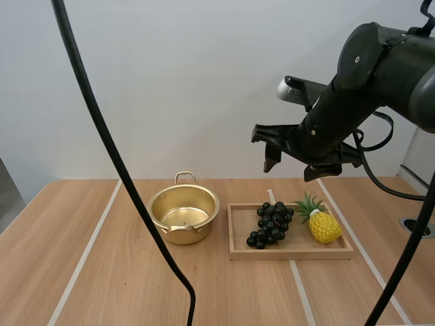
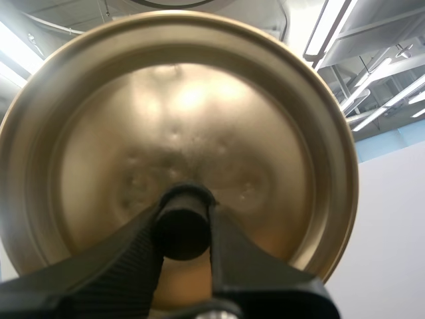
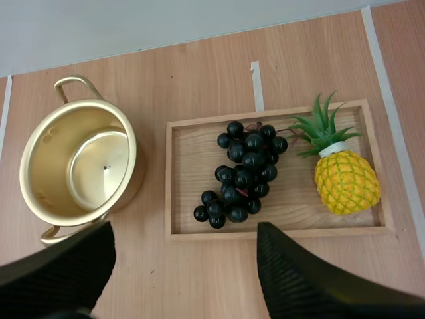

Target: Open the pot, put the grape inside, and close it

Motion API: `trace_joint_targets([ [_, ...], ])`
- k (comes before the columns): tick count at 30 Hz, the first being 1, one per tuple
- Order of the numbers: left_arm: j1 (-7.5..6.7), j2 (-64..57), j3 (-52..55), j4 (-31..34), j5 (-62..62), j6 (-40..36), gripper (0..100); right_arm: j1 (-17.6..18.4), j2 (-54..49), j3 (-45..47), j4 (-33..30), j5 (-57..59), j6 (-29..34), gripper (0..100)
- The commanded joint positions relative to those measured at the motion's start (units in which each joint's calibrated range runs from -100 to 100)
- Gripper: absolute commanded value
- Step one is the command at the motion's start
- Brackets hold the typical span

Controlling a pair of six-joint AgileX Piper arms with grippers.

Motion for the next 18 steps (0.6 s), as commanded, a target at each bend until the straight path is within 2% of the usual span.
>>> trace_joint_targets([
  [1,0.02,-0.2,-0.2,0.9,-1.7,-0.4,0,-0.2,-0.4,-0.5,-2.1,0.7,9.0,100],
  [3,0.02,-0.2,-0.2,0.9,-1.7,-0.4,0,-0.2,-0.3,-0.5,-5.5,0.2,16.0,100],
  [6,0.02,-0.2,-0.2,0.9,-1.7,-0.4,0,-0.2,0.8,-0.5,-9.2,-1.0,19.8,100],
  [13,0.02,-0.2,-0.2,0.9,-1.7,-0.4,0,-0.2,11.4,-0.5,-9.7,-0.4,22.2,100],
  [18,0.02,-0.2,-0.2,0.9,-1.7,-0.4,0,-0.2,18.2,-0.5,-9.7,-3.9,23.1,100],
])
